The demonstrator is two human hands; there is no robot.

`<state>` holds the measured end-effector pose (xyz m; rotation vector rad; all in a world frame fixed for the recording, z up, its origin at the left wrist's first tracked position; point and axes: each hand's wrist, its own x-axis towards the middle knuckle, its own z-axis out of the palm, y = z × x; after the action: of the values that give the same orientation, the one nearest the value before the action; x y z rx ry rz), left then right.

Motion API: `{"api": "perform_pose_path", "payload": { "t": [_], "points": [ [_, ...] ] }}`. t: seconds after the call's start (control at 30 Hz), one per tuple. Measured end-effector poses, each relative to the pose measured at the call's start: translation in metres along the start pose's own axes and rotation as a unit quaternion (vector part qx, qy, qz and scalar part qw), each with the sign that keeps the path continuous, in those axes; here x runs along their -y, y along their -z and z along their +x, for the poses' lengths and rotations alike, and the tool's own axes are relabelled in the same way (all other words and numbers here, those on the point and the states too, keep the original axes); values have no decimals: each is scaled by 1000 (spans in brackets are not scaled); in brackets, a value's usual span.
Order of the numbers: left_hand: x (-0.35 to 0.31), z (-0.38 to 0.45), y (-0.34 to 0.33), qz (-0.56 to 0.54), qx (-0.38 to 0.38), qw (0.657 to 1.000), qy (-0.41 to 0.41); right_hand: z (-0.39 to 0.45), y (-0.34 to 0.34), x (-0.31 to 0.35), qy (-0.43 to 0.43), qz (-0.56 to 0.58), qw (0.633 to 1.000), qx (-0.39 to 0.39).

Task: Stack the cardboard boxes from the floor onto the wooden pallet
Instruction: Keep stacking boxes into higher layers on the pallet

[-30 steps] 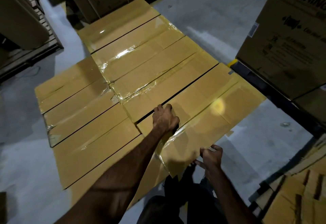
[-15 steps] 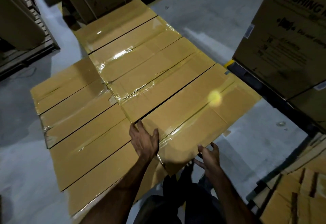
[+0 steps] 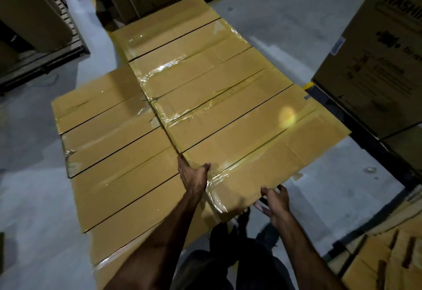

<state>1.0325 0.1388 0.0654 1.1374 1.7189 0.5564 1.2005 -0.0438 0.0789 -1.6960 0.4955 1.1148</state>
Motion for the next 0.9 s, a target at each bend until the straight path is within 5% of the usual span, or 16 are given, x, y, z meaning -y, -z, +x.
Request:
{"api": "perform_pose_path", "payload": {
  "t": [0.37,0.67,0.9],
  "points": [
    [2,5,-1,-21,32,999,-8,-4,-1,0,19,-19,1000,1],
    [-1,-6,2,29,-11,1000,-8,2,22,10,44,-25,999,18],
    [-7,3,6,60,17,997,-46,17,48,47,88,-37,995,-41]
  ]
}}
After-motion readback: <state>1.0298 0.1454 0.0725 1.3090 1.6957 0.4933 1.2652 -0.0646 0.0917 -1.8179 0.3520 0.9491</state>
